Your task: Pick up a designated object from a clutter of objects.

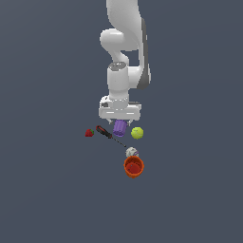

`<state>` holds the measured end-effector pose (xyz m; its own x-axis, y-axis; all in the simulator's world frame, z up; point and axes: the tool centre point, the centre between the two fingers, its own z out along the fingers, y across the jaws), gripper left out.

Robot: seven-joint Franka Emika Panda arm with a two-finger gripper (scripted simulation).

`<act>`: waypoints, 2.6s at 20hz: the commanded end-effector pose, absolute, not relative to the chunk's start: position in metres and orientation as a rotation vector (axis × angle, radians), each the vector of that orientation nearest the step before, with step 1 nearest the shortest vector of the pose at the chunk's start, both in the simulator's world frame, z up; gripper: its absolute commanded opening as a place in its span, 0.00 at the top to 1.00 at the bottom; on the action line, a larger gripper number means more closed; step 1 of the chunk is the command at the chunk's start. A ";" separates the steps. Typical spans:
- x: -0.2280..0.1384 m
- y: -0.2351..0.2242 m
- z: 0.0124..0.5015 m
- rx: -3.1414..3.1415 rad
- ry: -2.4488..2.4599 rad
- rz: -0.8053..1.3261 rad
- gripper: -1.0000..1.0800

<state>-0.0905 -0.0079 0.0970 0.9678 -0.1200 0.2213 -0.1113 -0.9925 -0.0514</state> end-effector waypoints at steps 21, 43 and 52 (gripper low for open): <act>-0.097 -0.011 0.066 -3.082 0.196 -0.374 0.00; -0.095 -0.011 0.065 -3.083 0.194 -0.376 1.00; -0.099 -0.017 0.095 -3.082 0.195 -0.376 1.00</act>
<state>-0.0991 -0.0157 0.0877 0.9634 -0.1274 0.2357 -0.1201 -0.9917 -0.0449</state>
